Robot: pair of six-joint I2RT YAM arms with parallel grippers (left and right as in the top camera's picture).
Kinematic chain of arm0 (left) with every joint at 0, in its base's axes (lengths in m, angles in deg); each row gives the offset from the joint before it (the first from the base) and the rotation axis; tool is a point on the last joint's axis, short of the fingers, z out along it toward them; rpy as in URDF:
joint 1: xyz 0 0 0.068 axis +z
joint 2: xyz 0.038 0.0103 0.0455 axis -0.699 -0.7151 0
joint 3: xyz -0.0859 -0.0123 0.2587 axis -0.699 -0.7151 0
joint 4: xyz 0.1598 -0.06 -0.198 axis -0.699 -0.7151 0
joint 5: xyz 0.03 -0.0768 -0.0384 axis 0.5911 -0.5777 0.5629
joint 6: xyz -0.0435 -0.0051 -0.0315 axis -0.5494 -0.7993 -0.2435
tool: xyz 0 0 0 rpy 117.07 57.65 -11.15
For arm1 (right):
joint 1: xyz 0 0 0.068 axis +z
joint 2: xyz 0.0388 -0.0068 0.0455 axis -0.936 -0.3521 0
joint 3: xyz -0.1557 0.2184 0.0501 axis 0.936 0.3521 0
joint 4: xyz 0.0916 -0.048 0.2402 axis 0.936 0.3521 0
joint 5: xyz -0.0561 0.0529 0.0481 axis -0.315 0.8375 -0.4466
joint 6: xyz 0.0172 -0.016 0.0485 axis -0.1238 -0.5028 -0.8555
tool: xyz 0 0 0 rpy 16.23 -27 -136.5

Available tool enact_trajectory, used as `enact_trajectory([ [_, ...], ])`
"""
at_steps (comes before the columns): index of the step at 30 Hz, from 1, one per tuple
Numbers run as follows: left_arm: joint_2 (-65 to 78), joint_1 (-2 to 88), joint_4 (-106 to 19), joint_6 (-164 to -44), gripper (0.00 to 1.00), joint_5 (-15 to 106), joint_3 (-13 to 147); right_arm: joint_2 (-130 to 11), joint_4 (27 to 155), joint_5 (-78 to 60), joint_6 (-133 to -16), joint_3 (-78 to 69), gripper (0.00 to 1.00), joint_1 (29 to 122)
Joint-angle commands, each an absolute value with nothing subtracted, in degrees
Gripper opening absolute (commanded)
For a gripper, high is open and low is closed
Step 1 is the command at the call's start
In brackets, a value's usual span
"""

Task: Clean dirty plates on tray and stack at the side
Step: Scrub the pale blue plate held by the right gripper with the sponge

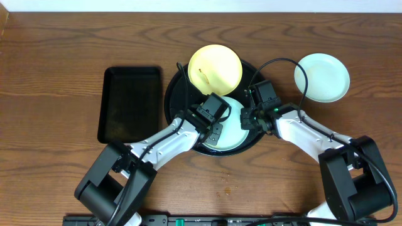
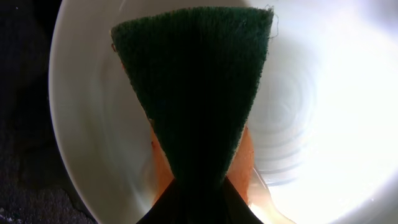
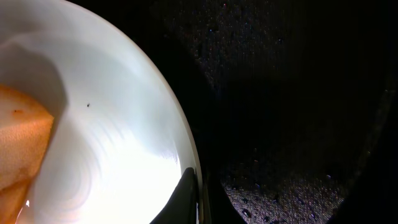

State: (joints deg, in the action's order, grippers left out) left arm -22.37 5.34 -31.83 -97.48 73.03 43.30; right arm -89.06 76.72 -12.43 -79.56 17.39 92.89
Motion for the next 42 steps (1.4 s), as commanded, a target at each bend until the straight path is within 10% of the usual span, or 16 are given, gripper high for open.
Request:
enact_trajectory([
  [1,-24.32,5.73,-31.46,-97.59,0.15,76.22,41.62,-89.50,77.14,-13.74,-80.10,18.00,0.01,92.70],
  [42,-28.71,6.08,-22.31,-91.25,0.15,84.53,41.62,-89.50,77.10,-13.76,-80.10,18.00,0.01,92.65],
])
